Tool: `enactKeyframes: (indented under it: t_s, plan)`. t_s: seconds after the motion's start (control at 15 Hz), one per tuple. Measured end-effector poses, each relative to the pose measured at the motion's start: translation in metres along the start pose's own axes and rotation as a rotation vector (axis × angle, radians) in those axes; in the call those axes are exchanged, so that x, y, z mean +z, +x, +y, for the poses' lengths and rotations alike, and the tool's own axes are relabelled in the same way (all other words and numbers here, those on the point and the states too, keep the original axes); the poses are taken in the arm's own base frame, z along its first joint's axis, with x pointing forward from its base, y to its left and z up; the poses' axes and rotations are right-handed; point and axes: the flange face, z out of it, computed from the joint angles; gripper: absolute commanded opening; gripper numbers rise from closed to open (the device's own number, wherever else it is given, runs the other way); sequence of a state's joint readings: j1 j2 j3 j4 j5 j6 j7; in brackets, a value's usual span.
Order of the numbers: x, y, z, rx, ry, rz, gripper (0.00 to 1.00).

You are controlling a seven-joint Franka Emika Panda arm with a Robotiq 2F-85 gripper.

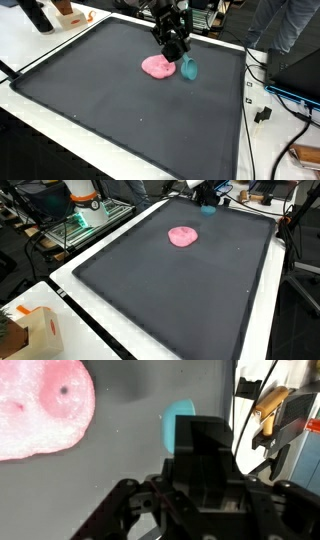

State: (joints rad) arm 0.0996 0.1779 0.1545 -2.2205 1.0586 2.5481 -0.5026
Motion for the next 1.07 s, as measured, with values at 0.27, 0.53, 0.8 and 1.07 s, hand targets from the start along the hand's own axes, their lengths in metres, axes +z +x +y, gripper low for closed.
enactKeyframes:
  t_s: [0.27,0.53,0.8,1.07]
  plan:
    - [0.011,0.0,0.016,0.016,-0.005,-0.015,0.25]
    - [0.015,0.0,0.025,0.034,-0.016,-0.025,0.25]
    - [0.013,0.002,0.029,0.06,-0.047,-0.02,0.25]
    - [0.011,0.006,0.03,0.085,-0.105,-0.01,0.25]
